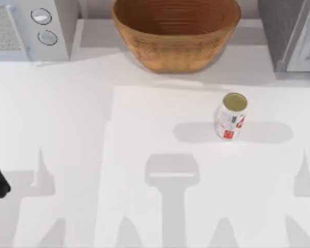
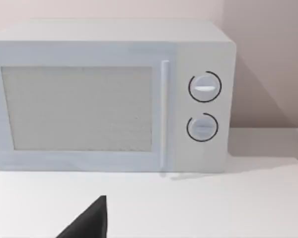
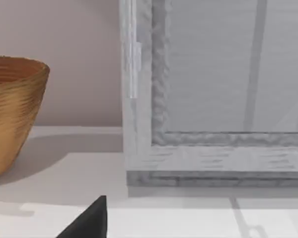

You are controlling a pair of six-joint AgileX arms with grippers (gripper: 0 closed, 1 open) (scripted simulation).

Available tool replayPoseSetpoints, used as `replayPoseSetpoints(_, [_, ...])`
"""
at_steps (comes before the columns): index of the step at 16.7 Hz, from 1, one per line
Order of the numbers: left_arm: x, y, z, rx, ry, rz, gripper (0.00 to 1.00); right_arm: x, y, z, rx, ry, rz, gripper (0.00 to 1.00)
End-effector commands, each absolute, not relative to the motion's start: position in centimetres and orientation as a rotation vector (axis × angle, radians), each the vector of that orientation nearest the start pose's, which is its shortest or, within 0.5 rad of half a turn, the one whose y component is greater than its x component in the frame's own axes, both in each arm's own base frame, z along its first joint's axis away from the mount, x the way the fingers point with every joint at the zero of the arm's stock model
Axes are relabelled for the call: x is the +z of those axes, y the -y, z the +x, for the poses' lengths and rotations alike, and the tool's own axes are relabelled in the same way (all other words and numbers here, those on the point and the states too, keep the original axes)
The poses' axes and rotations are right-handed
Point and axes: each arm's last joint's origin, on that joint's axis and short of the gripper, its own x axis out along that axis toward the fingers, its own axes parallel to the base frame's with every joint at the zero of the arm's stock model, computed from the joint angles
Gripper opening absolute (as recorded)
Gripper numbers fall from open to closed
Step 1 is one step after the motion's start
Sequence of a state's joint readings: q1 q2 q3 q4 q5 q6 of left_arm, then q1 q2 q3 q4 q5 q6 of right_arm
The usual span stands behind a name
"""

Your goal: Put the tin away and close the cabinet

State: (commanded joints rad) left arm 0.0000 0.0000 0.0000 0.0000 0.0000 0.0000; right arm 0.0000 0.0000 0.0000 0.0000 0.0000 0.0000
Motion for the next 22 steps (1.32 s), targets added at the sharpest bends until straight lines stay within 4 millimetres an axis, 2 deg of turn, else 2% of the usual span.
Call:
replayPoseSetpoints(7, [16.0,0.1,10.6,0.0,0.0,0.0,1.0,17.0,-0.2,11.4,-0.002,0.0,-0.002,1.0])
replayPoseSetpoints(12, [16.0,0.1,10.6,0.0,0.0,0.0,1.0,19.0,-1.6,14.1,-0.006,0.001,-0.006,1.0])
replayPoseSetpoints(17, [16.0,0.1,10.6,0.0,0.0,0.0,1.0,19.4,-4.8,19.0,-0.009,0.004,-0.009,1.0])
replayPoseSetpoints(19, [16.0,0.1,10.6,0.0,0.0,0.0,1.0,18.6,-6.8,21.0,-0.01,0.005,-0.009,1.0])
replayPoseSetpoints(22, [16.0,0.1,10.6,0.0,0.0,0.0,1.0,16.2,-10.1,23.5,-0.01,0.007,-0.009,1.0])
